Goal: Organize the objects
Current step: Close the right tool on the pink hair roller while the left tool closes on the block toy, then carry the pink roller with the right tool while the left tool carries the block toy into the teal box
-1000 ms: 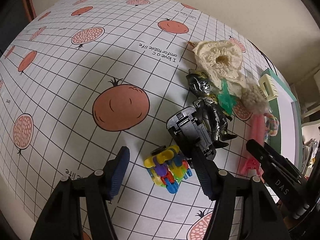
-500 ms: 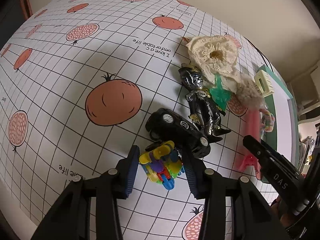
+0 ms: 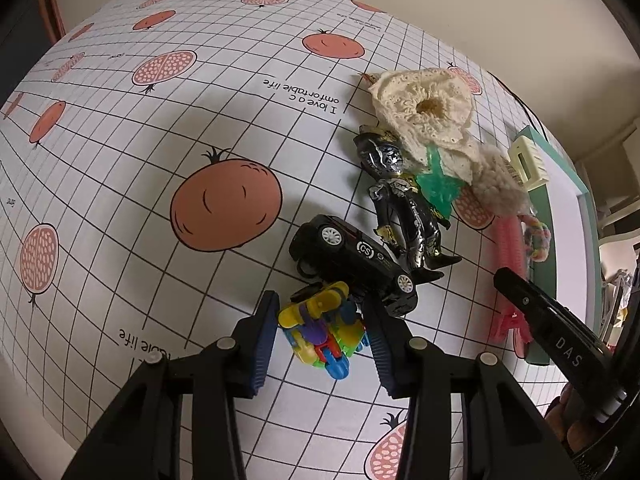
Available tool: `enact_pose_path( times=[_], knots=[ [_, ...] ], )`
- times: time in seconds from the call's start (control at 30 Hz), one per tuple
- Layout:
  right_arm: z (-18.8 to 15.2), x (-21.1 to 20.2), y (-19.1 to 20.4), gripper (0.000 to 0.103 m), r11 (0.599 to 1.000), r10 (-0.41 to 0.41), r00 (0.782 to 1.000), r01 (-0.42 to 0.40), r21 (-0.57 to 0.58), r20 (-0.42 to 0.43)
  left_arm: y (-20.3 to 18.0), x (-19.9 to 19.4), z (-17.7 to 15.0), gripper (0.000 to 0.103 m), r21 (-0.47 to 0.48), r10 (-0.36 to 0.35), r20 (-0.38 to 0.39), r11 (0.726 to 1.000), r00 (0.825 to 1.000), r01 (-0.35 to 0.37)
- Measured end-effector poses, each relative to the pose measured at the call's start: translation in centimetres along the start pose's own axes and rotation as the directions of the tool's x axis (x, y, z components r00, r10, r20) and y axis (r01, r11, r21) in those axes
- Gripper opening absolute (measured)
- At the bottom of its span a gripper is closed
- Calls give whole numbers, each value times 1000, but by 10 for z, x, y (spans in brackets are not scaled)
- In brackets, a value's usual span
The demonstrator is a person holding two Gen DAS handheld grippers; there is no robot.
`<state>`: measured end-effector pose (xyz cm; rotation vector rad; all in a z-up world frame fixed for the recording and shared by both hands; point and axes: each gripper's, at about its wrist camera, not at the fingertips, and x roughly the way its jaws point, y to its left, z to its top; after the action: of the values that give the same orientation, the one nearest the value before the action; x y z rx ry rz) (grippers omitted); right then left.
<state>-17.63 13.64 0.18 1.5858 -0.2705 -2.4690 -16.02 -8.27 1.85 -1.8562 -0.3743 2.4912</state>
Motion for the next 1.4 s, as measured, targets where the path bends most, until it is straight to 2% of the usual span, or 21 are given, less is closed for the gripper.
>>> enact_pose_path(
  times=[0.3, 0.4, 0.5, 0.67, 0.83, 1.0, 1.2, 1.4],
  knots=[
    [7, -26, -17, 26, 998, 61, 998, -62, 31, 17, 0, -5, -2, 44, 11, 14, 5, 1000, 1000, -14],
    [4, -39, -36, 26, 996, 75, 997, -76, 41, 22, -1, -8, -3, 44, 5, -5, 6, 1000, 1000, 5],
    [-4, -53, -53, 26, 995, 87, 996, -88, 43, 25, -1, -13, -4, 44, 9, 5, 17, 1000, 1000, -5],
    [15, -51, -20, 26, 993, 112, 993, -113, 31, 32, 1, -20, -4, 44, -15, 22, 34, 1000, 999, -22],
    [10, -56, -30, 26, 988, 148, 989, -149, 52, 24, -4, -26, -6, 44, -58, 30, 47, 998, 998, -27],
    [7, -63, -39, 26, 986, 156, 987, -158, 54, 30, -11, -32, 1, 44, -81, -10, 73, 997, 997, 16],
    [11, -87, -44, 26, 975, 206, 974, -213, 59, 97, -23, -39, -4, 44, -73, -8, 101, 997, 995, 15],
    [15, -120, -48, 26, 975, 198, 949, -215, 47, 245, -28, -60, -3, 44, -75, -3, 186, 997, 983, 17]
  ],
)
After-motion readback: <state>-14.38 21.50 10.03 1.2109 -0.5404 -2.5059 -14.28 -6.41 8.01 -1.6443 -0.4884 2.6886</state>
